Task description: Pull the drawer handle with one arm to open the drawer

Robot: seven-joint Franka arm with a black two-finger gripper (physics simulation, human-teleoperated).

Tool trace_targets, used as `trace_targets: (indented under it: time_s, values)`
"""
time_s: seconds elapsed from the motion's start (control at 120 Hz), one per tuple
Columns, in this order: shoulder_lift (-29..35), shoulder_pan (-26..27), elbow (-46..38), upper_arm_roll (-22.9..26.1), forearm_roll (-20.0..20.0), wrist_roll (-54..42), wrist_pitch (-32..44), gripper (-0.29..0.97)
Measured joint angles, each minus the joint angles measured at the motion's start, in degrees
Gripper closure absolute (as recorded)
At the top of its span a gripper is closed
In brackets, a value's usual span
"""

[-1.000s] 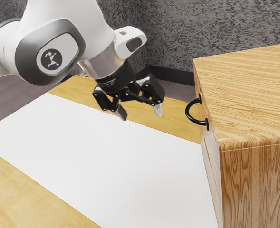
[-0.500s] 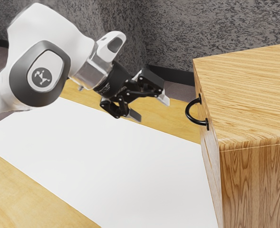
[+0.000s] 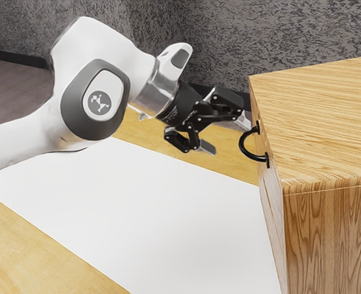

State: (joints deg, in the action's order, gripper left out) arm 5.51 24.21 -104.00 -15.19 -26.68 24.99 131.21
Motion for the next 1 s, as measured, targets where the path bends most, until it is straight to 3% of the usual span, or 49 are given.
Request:
trace_targets:
  time_s: [0.183, 0.45, 0.542, 0.633, 0.808, 1.0]
  values:
    - [-1.35, 1.81, -0.3, -1.1, -0.9, -0.26, 0.97, 0.0]
    - [-0.32, 7.62, -1.71, -7.25, -0.17, -1.97, 1.05, 0.0]
    - [0.39, 12.74, -2.21, -12.33, 0.34, -2.49, 0.98, 0.0]
    - [0.3, 14.58, -1.89, -14.03, 0.7, -2.95, 0.96, 0.0]
    - [1.71, 14.57, -3.25, -14.29, 0.55, -3.61, 0.95, 0.0]
    - [4.95, 11.08, -5.51, -14.12, 0.01, -4.1, 0.99, 0.0]
